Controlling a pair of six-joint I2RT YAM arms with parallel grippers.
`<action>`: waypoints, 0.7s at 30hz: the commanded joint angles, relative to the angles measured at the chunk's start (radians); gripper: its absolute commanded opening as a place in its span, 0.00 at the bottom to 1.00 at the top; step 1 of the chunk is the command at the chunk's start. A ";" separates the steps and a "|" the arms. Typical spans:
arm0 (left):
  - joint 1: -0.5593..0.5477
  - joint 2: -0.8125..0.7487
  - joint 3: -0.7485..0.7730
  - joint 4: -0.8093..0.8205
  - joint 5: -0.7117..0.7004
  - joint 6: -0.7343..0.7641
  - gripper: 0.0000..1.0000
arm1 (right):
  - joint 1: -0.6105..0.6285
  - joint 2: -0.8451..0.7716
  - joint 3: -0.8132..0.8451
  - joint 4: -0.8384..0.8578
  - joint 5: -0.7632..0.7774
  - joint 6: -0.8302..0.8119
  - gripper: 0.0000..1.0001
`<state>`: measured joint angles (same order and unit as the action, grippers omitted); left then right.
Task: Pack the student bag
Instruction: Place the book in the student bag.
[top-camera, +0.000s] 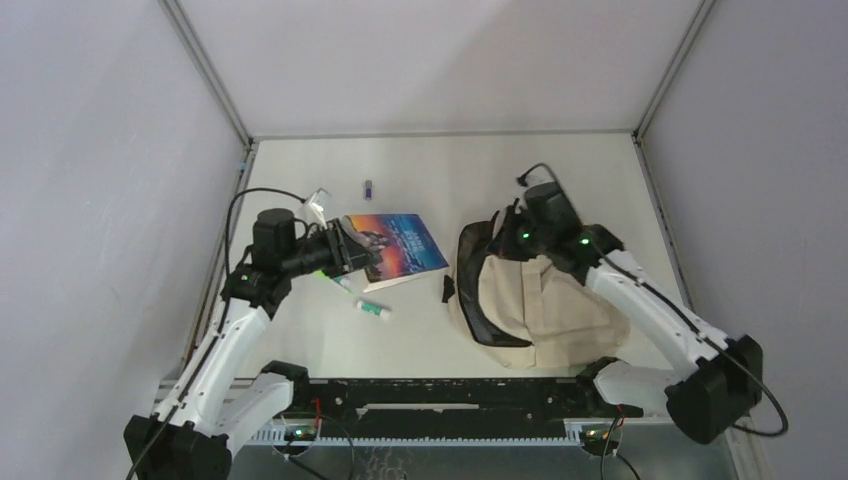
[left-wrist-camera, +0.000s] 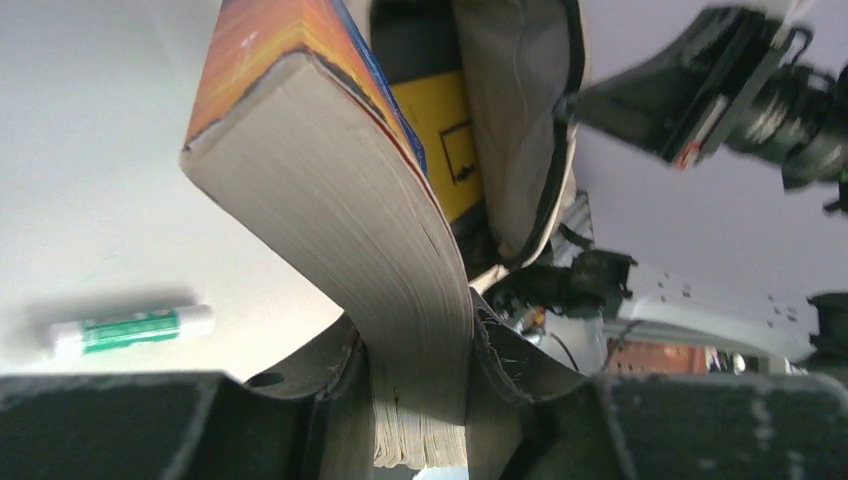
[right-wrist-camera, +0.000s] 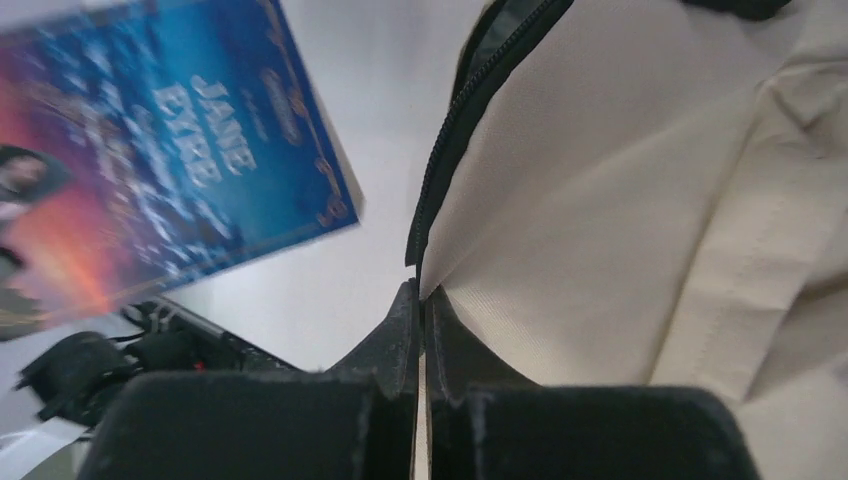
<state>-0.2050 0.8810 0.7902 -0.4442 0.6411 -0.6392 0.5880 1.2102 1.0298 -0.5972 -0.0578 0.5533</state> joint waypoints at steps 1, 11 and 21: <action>-0.094 -0.023 -0.019 0.295 0.190 -0.044 0.00 | -0.137 -0.120 0.023 0.003 -0.330 -0.109 0.00; -0.306 0.146 -0.098 0.650 0.011 -0.254 0.00 | -0.282 -0.188 0.023 -0.032 -0.515 -0.133 0.00; -0.497 0.479 -0.024 0.949 0.010 -0.373 0.00 | -0.284 -0.198 -0.003 0.037 -0.557 -0.087 0.00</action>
<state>-0.6399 1.3029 0.6720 0.1764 0.5976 -0.9203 0.3035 1.0454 1.0245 -0.6556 -0.5480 0.4438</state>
